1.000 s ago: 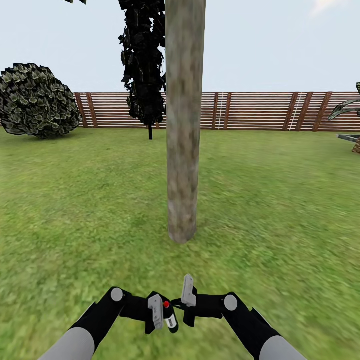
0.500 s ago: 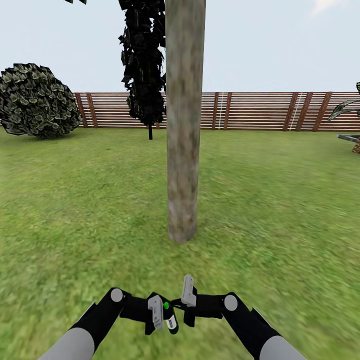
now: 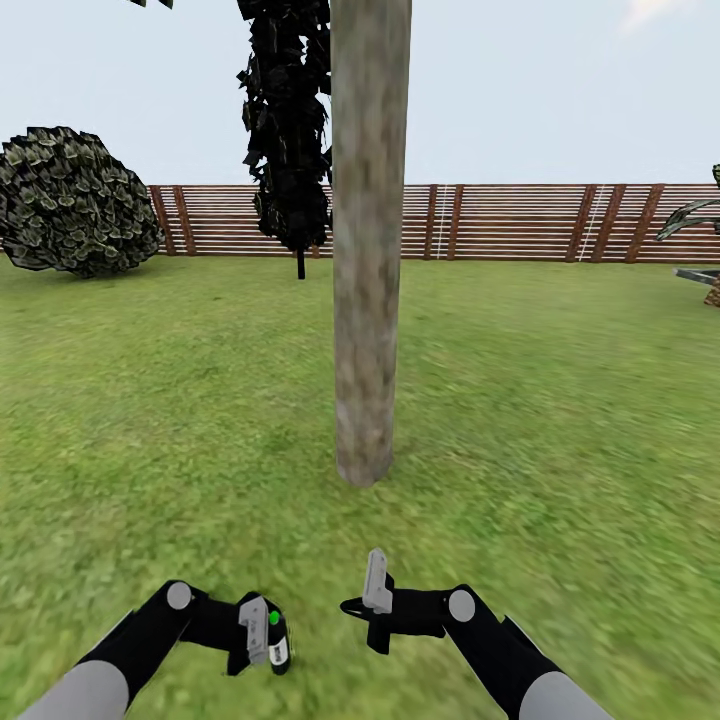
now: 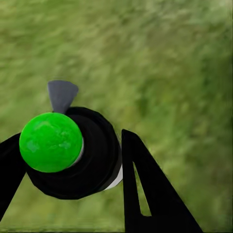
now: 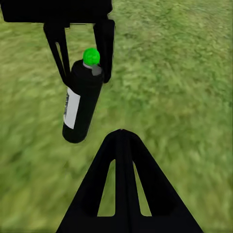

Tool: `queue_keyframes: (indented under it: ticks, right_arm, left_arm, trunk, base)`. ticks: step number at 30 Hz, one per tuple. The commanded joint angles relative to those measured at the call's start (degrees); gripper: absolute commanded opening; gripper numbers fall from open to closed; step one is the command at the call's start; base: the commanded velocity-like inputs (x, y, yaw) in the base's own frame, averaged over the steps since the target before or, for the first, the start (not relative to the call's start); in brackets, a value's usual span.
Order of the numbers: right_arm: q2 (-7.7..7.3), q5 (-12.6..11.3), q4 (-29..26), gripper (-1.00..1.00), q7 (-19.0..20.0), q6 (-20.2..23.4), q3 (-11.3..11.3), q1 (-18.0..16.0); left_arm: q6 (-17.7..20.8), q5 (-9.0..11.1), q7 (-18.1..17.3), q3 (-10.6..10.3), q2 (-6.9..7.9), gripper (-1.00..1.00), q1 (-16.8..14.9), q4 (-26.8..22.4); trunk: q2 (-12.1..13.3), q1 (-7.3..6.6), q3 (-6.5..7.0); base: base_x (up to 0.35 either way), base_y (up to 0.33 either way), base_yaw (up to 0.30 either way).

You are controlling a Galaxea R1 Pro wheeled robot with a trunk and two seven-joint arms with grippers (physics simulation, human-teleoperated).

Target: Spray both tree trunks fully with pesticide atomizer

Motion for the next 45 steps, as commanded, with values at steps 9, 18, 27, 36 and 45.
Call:
queue_keyframes:
  ticks: [9, 18, 27, 36, 45]
  right_arm:
    - [-0.06, 0.1, 0.2, -1.00, 0.0, 0.0, 0.0, 0.0]
    - [-0.67, 0.0, 0.6, 1.00, 0.0, -0.1, -0.3, 0.0]
    - [-2.75, -0.4, 9.3, 1.00, -8.3, -0.3, -3.5, 0.1]
    - [-3.75, -1.0, 29.0, 1.00, -39.4, -6.1, -22.9, 0.4]
    - [-3.87, -1.1, 30.3, 1.00, -60.1, -15.2, -27.7, 6.0]
  left_arm:
    - [0.1, -0.9, 0.1, 0.0, 6.41, -1.00, 0.2, 0.0]
    - [0.4, -2.3, 0.2, 0.5, 12.14, -1.00, 0.2, 2.3]
    - [1.0, -1.5, 15.6, 1.0, 12.42, -1.00, 0.4, 7.4]
    - [1.1, 14.9, 47.5, 8.1, 5.85, -1.00, 0.4, 19.7]
    - [8.6, 26.6, 51.9, 12.0, 1.06, -1.00, 0.4, 20.7]
  trunk:
    - [0.0, 0.00, 0.00]
    - [0.0, 0.00, 0.00]
    - [0.0, 0.00, 0.00]
    - [0.0, 0.00, 0.00]
    - [0.0, 0.00, 0.00]
  base:
    - [0.000, 0.000, 0.000]
    - [0.000, 0.000, 0.000]
    - [0.000, 0.000, 0.000]
    - [0.000, 0.000, 0.000]
    - [0.000, 0.000, 0.000]
